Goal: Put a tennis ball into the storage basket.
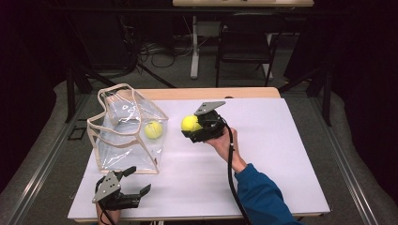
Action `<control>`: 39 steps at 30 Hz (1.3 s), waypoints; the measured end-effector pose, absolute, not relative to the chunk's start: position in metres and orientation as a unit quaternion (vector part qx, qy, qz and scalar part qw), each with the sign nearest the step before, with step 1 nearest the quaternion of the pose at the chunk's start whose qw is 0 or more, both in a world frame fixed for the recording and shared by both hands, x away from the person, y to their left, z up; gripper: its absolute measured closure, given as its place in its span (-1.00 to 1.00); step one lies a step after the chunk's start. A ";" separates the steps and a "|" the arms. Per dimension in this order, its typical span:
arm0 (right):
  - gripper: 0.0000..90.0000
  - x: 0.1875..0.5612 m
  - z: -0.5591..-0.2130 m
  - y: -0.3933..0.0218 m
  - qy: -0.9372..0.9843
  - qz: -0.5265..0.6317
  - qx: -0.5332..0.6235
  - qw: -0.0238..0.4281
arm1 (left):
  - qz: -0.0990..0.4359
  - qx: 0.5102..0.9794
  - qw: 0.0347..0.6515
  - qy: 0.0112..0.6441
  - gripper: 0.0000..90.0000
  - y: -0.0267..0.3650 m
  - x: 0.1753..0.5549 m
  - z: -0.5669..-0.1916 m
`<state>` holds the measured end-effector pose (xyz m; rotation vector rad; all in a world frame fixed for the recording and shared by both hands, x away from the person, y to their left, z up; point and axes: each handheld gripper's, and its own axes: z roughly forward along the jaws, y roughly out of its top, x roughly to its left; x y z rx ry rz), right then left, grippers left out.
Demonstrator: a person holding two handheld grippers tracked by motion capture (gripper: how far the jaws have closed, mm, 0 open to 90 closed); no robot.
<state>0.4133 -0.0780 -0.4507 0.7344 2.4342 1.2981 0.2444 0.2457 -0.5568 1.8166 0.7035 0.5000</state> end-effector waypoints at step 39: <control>-0.41 0.422 -0.428 -0.055 0.846 0.457 0.234 0.145 | 0.213 0.764 0.533 0.296 -0.64 0.246 0.244 -0.556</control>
